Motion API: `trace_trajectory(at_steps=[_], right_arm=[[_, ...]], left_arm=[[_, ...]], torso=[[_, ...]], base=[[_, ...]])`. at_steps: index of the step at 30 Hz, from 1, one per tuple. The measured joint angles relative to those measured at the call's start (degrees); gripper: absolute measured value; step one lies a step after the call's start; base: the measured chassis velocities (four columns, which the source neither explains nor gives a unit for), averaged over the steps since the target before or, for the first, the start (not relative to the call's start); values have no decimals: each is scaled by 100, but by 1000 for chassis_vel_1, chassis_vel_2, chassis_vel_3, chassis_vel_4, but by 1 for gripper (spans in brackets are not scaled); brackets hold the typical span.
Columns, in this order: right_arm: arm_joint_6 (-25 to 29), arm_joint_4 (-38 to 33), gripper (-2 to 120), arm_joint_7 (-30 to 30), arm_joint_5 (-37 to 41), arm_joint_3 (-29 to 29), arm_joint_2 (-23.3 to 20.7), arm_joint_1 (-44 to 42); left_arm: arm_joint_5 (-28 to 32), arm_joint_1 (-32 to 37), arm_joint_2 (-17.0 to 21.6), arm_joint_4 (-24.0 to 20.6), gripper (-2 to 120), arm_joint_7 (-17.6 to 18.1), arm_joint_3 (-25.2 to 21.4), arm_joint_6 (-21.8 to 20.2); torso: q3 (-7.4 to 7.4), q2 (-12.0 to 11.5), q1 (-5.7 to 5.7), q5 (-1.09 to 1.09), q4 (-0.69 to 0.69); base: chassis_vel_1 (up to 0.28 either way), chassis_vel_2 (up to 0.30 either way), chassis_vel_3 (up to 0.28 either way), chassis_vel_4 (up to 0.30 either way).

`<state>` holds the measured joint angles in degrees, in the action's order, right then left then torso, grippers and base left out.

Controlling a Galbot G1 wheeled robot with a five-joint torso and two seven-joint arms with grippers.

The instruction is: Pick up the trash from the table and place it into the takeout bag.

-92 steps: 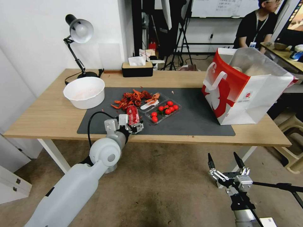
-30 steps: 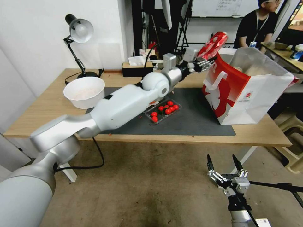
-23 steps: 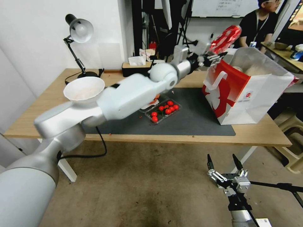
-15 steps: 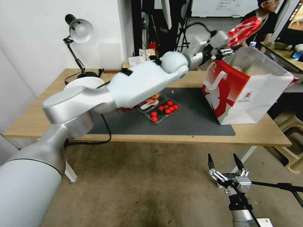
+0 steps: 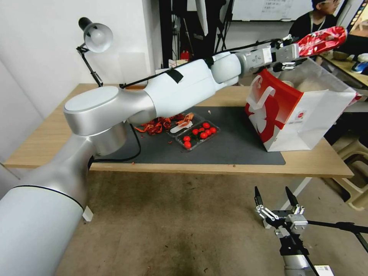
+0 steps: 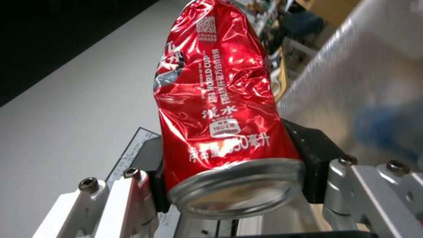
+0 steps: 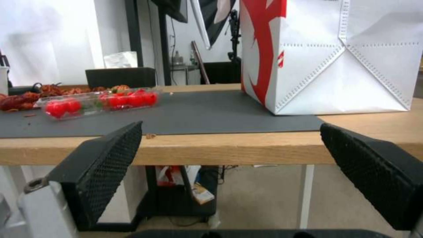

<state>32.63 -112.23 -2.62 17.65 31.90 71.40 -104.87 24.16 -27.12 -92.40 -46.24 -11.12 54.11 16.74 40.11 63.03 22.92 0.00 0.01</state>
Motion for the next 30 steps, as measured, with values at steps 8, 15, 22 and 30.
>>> trace_trajectory(at_steps=[8,15,22,30], right_arm=[[26,29,100,10,77,12,-23,15],[39,65,100,16,99,-9,-44,42],[40,80,100,21,144,20,-70,48],[40,81,100,26,145,23,-52,50]], left_arm=[[-293,28,12,422,52,-151,86,296],[-221,99,15,337,52,-112,125,373],[-165,108,20,352,62,-18,171,450],[-128,91,23,322,91,94,194,500]], torso=[[0,0,0,-1,0],[0,0,0,0,-2],[0,0,0,0,-2],[0,0,0,0,-1]], base=[[0,0,0,0],[0,0,0,0],[0,0,0,0],[0,0,0,0]])
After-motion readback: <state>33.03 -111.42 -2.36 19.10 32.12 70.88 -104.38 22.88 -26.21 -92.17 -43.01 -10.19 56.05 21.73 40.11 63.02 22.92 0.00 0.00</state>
